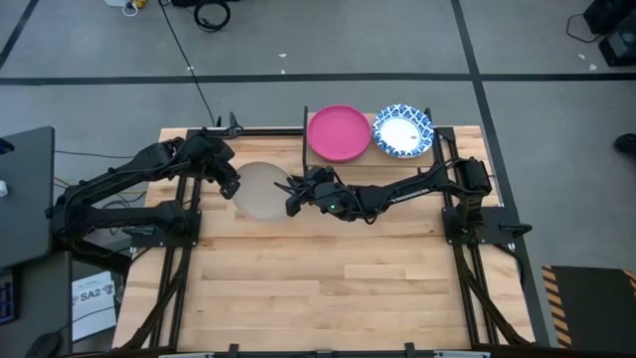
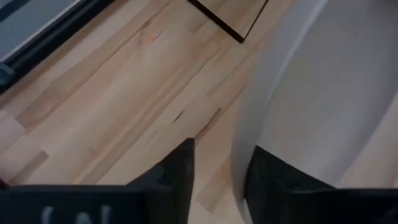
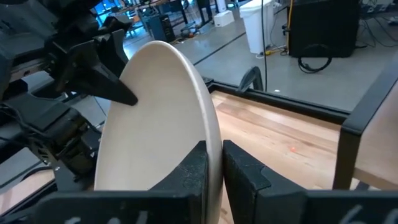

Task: Place and stack plates onto a shelf
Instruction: Stack the gray plate on top of the pink plate on the shelf

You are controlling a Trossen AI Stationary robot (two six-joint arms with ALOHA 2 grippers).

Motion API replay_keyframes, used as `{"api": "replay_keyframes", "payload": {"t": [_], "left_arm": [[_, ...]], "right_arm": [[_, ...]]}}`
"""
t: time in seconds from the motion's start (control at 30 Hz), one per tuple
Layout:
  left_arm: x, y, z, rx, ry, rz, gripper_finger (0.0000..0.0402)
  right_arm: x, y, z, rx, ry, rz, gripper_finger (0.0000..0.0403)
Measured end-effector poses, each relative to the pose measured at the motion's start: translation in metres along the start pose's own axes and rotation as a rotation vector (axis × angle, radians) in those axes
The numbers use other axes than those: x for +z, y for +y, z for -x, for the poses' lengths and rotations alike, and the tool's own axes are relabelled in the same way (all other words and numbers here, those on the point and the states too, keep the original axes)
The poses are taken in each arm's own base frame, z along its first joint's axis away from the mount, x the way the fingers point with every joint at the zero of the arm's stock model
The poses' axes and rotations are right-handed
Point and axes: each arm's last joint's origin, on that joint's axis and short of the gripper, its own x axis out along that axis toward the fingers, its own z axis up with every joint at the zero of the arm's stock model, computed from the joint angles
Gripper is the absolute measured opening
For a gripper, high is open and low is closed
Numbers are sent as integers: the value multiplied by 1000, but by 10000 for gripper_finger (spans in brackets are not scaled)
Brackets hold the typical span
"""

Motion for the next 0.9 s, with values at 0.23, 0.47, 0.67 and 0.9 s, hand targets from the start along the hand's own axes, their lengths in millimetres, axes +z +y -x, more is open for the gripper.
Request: {"api": "replay_keyframes", "payload": {"t": [0.23, 0.47, 0.67, 0.9], "left_arm": [[0, 0, 0, 5, -3, -28, 178], [1, -1, 0, -29, -3, -28, 192], [4, -5, 1, -152, -24, 2, 192], [6, -5, 6, -174, -73, 8, 192]], "right_arm": [[-1, -1, 0, -29, 1, 10, 42], [1, -7, -4, -60, -1, 26, 16], [0, -8, -4, -59, 10, 17, 15], [0, -8, -4, -59, 11, 26, 14]]}}
